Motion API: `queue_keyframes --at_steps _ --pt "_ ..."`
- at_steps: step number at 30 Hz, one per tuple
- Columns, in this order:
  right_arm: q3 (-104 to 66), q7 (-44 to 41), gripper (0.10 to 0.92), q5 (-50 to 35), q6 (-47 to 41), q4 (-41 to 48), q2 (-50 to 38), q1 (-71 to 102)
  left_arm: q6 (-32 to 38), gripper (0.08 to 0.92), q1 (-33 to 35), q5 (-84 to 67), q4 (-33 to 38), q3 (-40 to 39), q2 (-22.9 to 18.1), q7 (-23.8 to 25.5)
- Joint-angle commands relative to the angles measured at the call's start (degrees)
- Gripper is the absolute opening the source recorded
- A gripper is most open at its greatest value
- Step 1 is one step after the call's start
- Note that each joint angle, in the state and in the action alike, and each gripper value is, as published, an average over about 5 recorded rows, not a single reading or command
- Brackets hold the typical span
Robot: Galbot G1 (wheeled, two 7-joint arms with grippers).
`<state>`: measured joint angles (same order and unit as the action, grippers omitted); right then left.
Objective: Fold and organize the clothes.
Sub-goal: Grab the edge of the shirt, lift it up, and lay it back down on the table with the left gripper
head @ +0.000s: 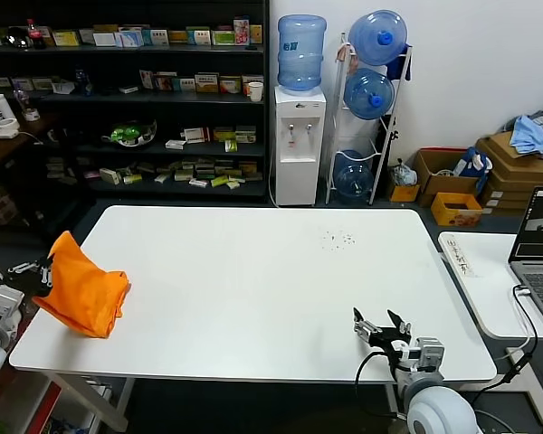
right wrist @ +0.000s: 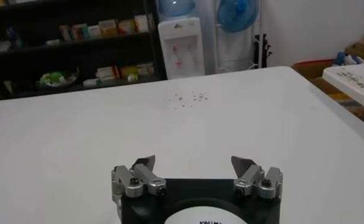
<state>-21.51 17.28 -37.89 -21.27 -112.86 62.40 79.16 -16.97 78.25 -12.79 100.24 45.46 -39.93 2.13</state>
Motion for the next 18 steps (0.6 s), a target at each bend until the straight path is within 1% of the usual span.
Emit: queue_keyframes --at_steps 1,3,5,7,10,11,14,16,18 --pt "-0.4 0.1 0.823 0.4 -0.1 0.0 0.2 0.3 -0.4 0.113 0.6 -5.0 1.6 -0.8 0.6 -1.4" --pt "-0.6 0.2 0.823 0.6 -0.1 0.1 0.4 0.5 -1.8 0.113 2.0 -14.1 6.3 -3.8 -1.0 -3.5" --pt "-0.7 0.4 0.823 0.7 -0.3 0.4 0.7 0.5 -4.0 0.113 2.7 -25.7 11.2 -9.1 -4.2 -7.7" --pt "-0.8 0.7 0.823 0.8 -0.6 0.8 0.9 0.5 -5.6 0.113 1.5 -36.9 15.9 -16.5 -8.9 -13.6" --pt "-1.0 1.3 0.823 0.8 -1.2 1.3 1.2 0.4 -6.2 0.113 -2.6 -45.7 19.9 -29.7 -16.4 -21.4" --pt "-1.2 1.5 0.823 0.8 -1.3 1.5 1.2 0.4 -6.1 0.113 -4.2 -47.1 20.3 -34.0 -18.8 -23.2" --pt "-1.7 2.1 0.823 0.6 -1.9 1.8 1.5 0.2 -5.4 0.113 -8.9 -50.2 18.8 -43.1 -25.0 -27.5" --pt "-2.0 2.4 0.823 0.6 -2.1 1.9 1.8 0.2 -4.7 0.113 -12.2 -51.2 16.4 -46.8 -28.7 -29.2" --pt "-2.1 2.6 0.823 0.6 -2.3 2.1 2.2 0.2 -4.0 0.113 -15.5 -51.1 13.7 -48.9 -32.4 -30.1"
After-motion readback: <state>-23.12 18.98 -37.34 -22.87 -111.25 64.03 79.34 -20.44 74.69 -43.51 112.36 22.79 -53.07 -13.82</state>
